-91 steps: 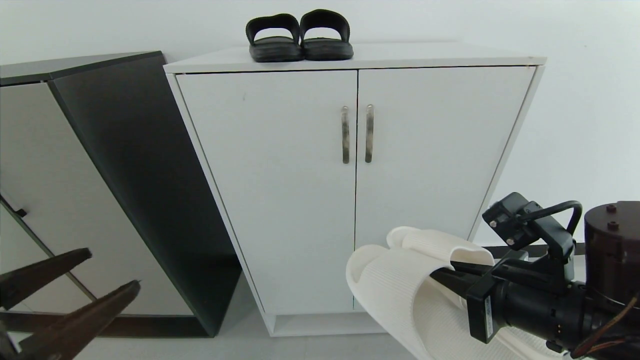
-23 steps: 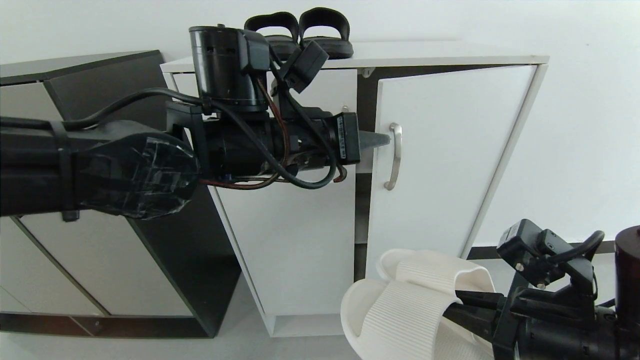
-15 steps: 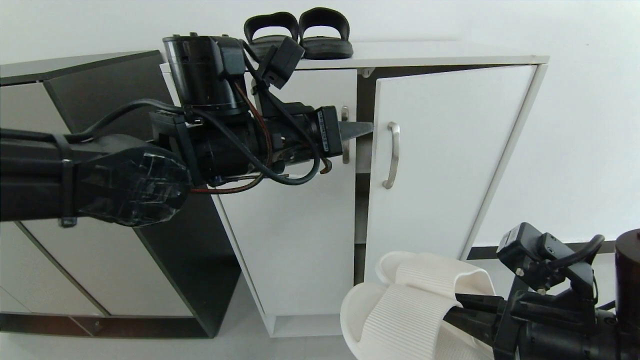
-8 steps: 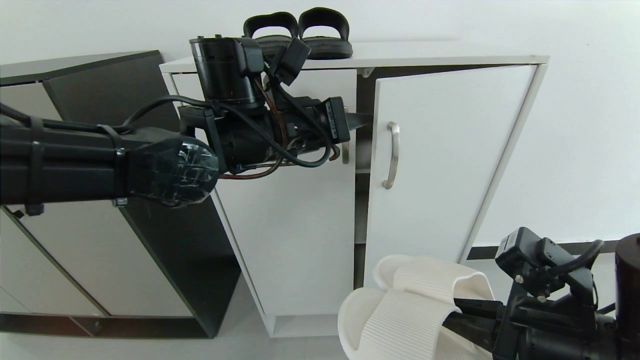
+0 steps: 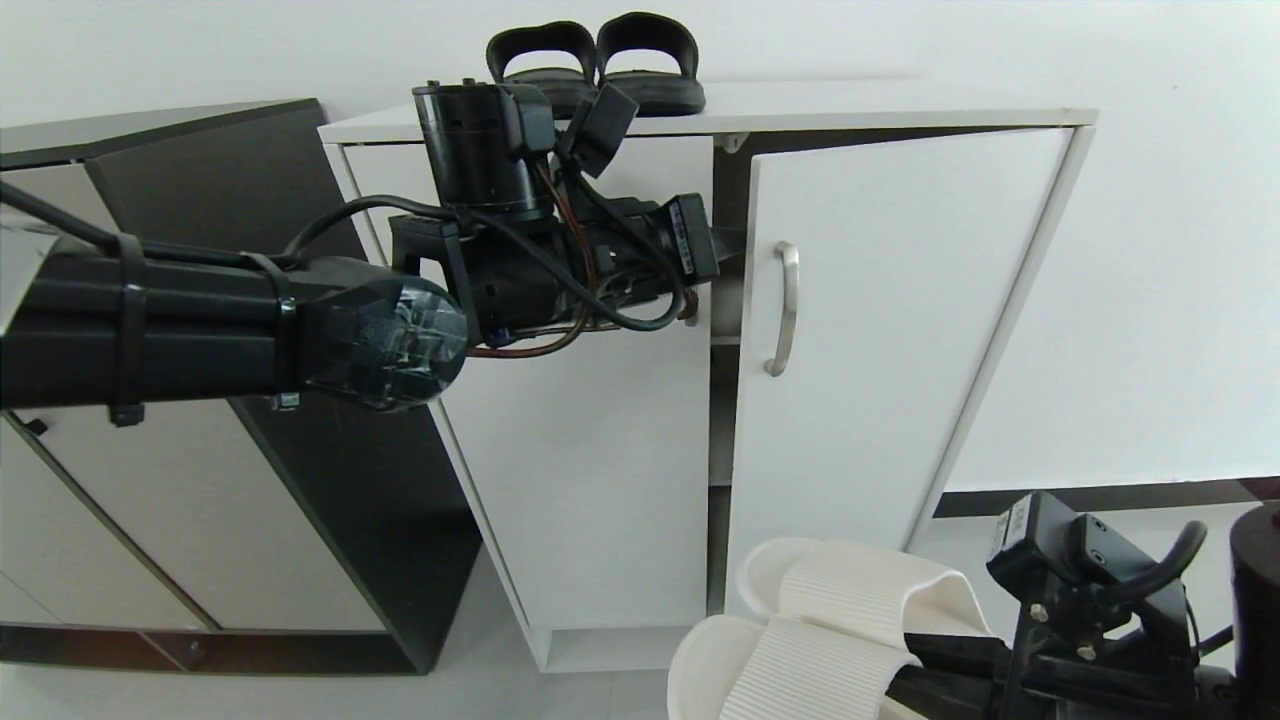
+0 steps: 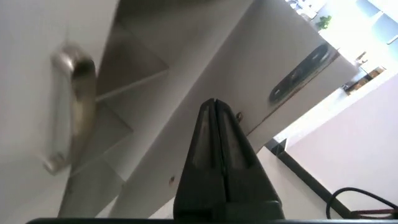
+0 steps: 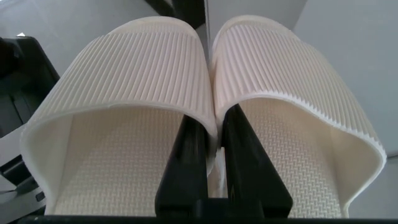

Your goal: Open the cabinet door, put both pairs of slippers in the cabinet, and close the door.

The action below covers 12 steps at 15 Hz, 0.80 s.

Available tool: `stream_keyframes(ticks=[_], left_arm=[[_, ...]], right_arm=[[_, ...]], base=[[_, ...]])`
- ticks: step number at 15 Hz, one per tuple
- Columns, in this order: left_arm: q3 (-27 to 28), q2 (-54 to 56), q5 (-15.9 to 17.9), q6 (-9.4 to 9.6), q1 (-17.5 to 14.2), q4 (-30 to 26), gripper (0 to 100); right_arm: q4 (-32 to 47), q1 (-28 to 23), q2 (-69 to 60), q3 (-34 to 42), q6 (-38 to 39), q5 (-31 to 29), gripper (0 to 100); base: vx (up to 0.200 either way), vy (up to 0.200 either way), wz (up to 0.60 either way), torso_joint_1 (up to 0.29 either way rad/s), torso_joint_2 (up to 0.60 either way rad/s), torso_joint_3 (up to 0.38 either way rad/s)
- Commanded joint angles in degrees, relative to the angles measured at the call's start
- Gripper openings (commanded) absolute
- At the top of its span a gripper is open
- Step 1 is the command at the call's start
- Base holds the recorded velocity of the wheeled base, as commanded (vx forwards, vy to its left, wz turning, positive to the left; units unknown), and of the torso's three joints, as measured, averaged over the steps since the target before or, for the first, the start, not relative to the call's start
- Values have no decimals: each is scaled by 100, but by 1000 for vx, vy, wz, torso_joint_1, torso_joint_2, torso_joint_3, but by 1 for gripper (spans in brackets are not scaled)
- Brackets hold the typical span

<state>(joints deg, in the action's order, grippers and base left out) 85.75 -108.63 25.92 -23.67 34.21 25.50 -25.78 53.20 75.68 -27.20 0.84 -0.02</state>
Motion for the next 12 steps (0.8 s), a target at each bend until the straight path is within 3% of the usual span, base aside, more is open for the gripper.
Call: stream_keyframes(ticks=[1, 5, 7, 10, 12], left_arm=[[-225, 237, -8, 12, 262, 7, 0], [-568, 633, -43, 91, 930, 7, 0], [-568, 641, -184, 100, 947, 16, 0], [-709, 835, -421, 91, 780, 69, 0], [-1139, 1336, -447, 100, 552, 86, 0]], right_arm=[[-14, 59, -18, 83, -75, 2, 0], [-32, 156, -115, 224, -260, 46, 0], [-32, 164, -168, 232, -260, 99, 0], [-41, 138, -141, 215, -251, 108, 0], [-41, 112, -141, 215, -242, 108, 0]], base=[[-200, 0, 0, -2, 7, 12], [-200, 0, 0, 1, 2, 5], [-200, 0, 0, 0, 0, 5], [0, 0, 0, 0, 0, 0], [0, 0, 0, 0, 0, 0]])
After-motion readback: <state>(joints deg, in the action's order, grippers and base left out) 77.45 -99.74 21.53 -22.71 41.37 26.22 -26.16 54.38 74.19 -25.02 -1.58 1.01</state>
